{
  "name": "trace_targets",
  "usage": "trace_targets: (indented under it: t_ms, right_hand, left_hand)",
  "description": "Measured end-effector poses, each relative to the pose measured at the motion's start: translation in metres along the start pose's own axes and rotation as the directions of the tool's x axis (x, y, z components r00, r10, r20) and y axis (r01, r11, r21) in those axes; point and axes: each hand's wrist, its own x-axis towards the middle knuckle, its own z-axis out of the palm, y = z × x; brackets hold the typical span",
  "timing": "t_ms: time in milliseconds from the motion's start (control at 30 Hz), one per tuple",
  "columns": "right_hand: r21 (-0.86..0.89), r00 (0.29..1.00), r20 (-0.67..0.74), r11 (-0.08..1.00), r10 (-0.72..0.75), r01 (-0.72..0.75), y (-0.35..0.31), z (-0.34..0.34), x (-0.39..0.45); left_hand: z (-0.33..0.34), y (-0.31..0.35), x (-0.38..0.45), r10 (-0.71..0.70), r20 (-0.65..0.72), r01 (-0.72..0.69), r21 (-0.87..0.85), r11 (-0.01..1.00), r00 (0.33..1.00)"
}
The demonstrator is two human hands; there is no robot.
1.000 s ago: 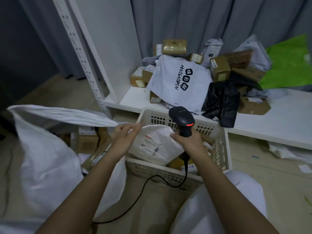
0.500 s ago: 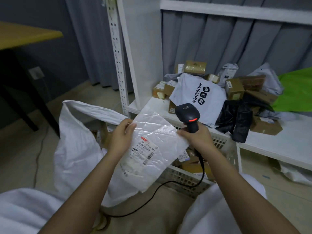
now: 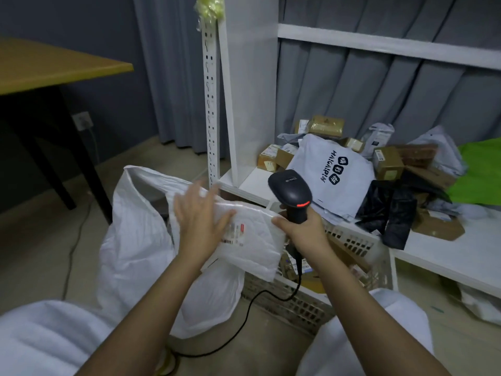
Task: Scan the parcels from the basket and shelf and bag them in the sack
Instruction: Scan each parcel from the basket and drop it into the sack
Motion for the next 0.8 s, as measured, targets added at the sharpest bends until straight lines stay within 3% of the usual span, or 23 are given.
trace_targets:
  t_ms: [67,100,167,233,300,367,467,567,733,800]
  right_hand:
    - [0.072,1.000,-0.019,0.997,0.020,-0.019,-0.001,-0.001,0.001]
    - [0.092,1.000,-0.021,0.996,0.022,-0.020,-0.001,-0.001,0.002]
    - [0.110,0.999,-0.027,0.994,0.032,-0.029,-0.001,0.000,0.003]
    - [0.133,0.998,-0.039,0.990,0.054,-0.048,-0.003,0.002,0.004]
    - [0.153,0.997,-0.043,0.987,0.060,-0.053,-0.005,0.004,0.004]
    - [0.198,0.997,-0.046,0.979,0.066,-0.055,-0.009,0.005,0.003]
    - [0.304,0.996,-0.022,0.950,0.084,-0.074,-0.012,0.001,0.001]
    - [0.356,0.998,0.013,0.932,0.063,-0.064,-0.010,-0.010,-0.001]
    - [0.344,0.997,-0.020,0.937,0.073,-0.062,-0.011,-0.026,-0.005]
    - [0.253,0.990,-0.092,0.964,0.106,-0.079,-0.005,-0.030,-0.001]
  left_hand:
    - [-0.008,-0.010,-0.006,-0.381,-0.070,0.360,-0.208,0.909,0.922]
    - [-0.008,-0.016,-0.009,-0.552,-0.022,0.516,-0.327,0.792,0.834]
    - [-0.005,-0.024,-0.015,-0.727,0.139,0.695,-0.459,0.554,0.672]
    - [0.003,-0.034,-0.024,-0.705,0.375,0.751,-0.566,0.339,0.601]
    - [0.012,-0.038,-0.033,-0.562,0.659,0.830,-0.551,0.091,0.500]
    - [0.025,-0.039,-0.039,-0.458,0.780,0.874,-0.485,-0.014,0.426]
    - [0.042,-0.033,-0.035,-0.357,0.838,0.889,-0.455,-0.040,0.413]
    - [0.050,-0.021,-0.023,-0.233,0.880,0.877,-0.455,-0.157,0.415]
    - [0.059,-0.011,-0.007,-0.388,0.808,0.765,-0.567,-0.306,0.444]
    - [0.058,-0.015,-0.001,-0.469,0.735,0.727,-0.641,-0.246,0.489]
